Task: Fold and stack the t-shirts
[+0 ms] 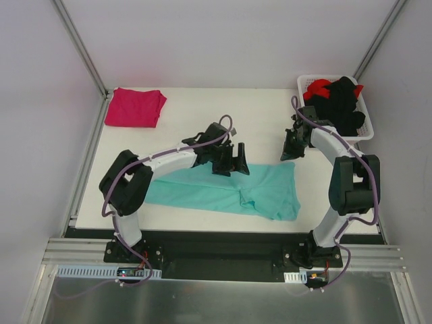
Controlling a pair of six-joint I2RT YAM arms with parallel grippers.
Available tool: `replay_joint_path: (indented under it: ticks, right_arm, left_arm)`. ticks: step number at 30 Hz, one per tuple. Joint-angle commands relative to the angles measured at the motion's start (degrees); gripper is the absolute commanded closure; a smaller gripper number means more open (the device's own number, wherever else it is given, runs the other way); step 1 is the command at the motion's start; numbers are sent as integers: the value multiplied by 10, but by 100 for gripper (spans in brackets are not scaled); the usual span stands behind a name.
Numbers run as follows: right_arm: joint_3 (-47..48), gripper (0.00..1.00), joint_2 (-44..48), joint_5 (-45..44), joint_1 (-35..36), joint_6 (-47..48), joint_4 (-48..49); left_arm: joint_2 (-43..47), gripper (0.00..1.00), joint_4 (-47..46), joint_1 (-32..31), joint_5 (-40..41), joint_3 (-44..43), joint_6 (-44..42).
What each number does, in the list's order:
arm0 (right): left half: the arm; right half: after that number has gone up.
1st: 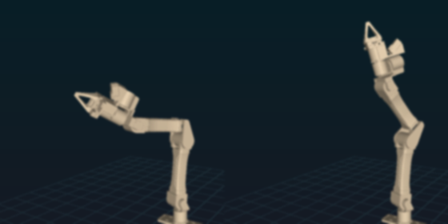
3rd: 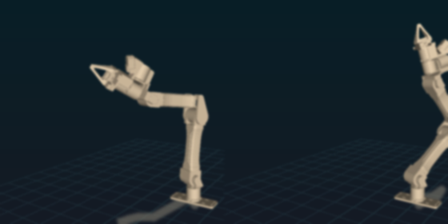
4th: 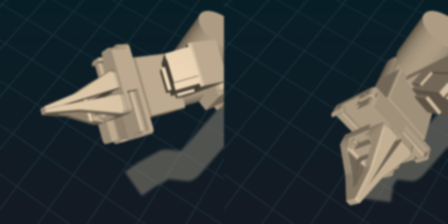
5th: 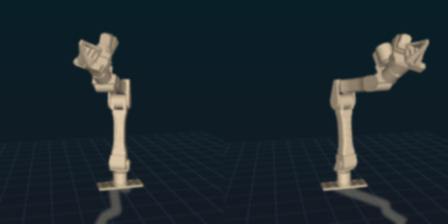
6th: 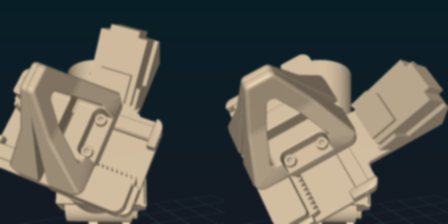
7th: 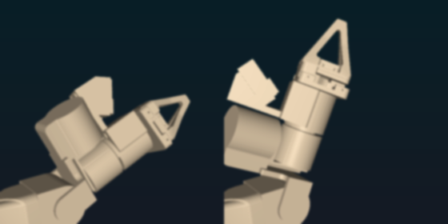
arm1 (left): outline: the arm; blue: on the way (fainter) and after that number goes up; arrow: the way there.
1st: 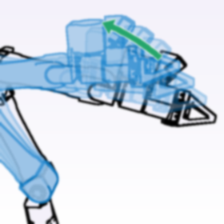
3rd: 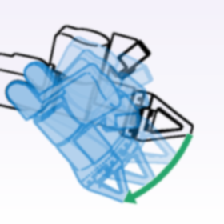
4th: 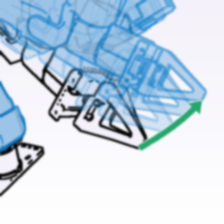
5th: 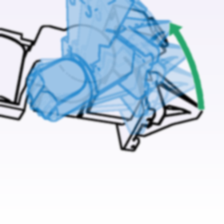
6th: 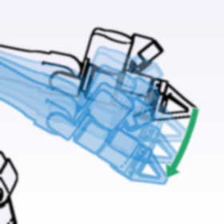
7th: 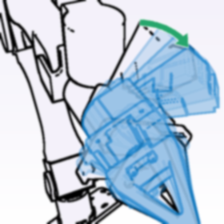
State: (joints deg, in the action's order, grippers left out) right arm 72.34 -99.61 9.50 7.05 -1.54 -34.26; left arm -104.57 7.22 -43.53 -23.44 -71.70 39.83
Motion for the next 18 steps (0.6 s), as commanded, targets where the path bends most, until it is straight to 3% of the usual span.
replay_joint_path:
  ticks: [1, 6, 18]
  right_arm:
    - [7, 99, -4, 32, -4, 12, 9]
    - [-16, 99, -1, 18, -4, 12, 19]
    - [-34, 99, 7, -23, -5, 12, -3]
  left_arm:
    - [34, 11, 8, 60, 29, 28, -7]
    - [58, 11, 54, 105, 55, 27, -36]
    - [94, 10, 122, 113, 129, 21, -63]
